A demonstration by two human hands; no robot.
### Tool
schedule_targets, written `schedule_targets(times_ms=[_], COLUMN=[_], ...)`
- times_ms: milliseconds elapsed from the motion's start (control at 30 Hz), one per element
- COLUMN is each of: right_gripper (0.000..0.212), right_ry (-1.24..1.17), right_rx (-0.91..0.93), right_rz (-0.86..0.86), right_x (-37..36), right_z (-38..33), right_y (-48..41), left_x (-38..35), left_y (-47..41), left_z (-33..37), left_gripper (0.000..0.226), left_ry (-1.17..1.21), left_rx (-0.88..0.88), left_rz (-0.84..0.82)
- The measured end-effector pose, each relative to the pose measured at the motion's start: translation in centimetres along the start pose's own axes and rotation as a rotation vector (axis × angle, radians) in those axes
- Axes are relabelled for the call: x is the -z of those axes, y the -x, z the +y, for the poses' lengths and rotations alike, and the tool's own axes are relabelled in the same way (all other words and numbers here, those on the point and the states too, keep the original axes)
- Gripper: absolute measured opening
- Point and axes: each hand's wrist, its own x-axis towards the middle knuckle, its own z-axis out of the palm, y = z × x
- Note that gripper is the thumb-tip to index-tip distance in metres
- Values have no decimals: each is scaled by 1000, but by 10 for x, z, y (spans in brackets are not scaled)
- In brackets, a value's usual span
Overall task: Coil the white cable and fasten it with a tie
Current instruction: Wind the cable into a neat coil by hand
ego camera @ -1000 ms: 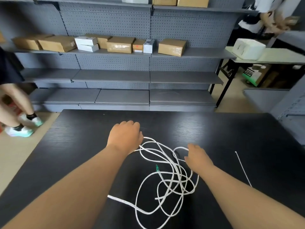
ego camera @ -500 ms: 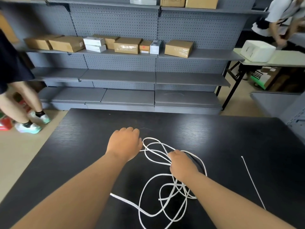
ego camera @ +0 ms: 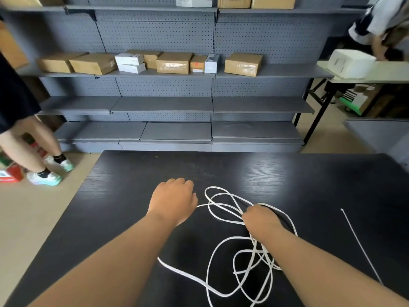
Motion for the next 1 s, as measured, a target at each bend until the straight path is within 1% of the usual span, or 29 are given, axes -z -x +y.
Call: schedule_targets(times_ms=[100, 167, 300, 400, 567, 700, 833, 900, 1000], right_gripper=[30, 22, 19, 18, 20, 18, 16, 15, 13], right_ry=[-87, -166, -327, -452, -530, -617, -716, -766, -816], right_rx=[7, 31, 90, 89, 75, 53, 54, 54, 28], right_rz=[-6, 53, 231, 406, 646, 810, 958, 1015, 1114], right_x=[29, 56, 111, 151, 206, 236, 264, 277, 293], right_z=[-1, -2, -4, -2, -5, -11, -15, -16, -16], right_y=[2, 3, 12, 29, 67, 90, 115, 126, 139], left_x=[7, 16, 45, 71, 107, 125, 139, 145, 155], left_y=[1, 0, -2, -1, 8, 14, 17, 18, 19], left_z=[-2, -3, -7, -10, -13, -16, -14, -9, -4], left_gripper=[31, 31, 31, 31, 30, 34, 40, 36, 26], left_ry=[18, 22, 50, 117, 247, 386, 548, 614, 717], left_rx=[-10, -22, -49, -57, -88, -172, -222, -241, -218], left_rz=[13, 38, 120, 190, 278, 242, 158, 130, 117])
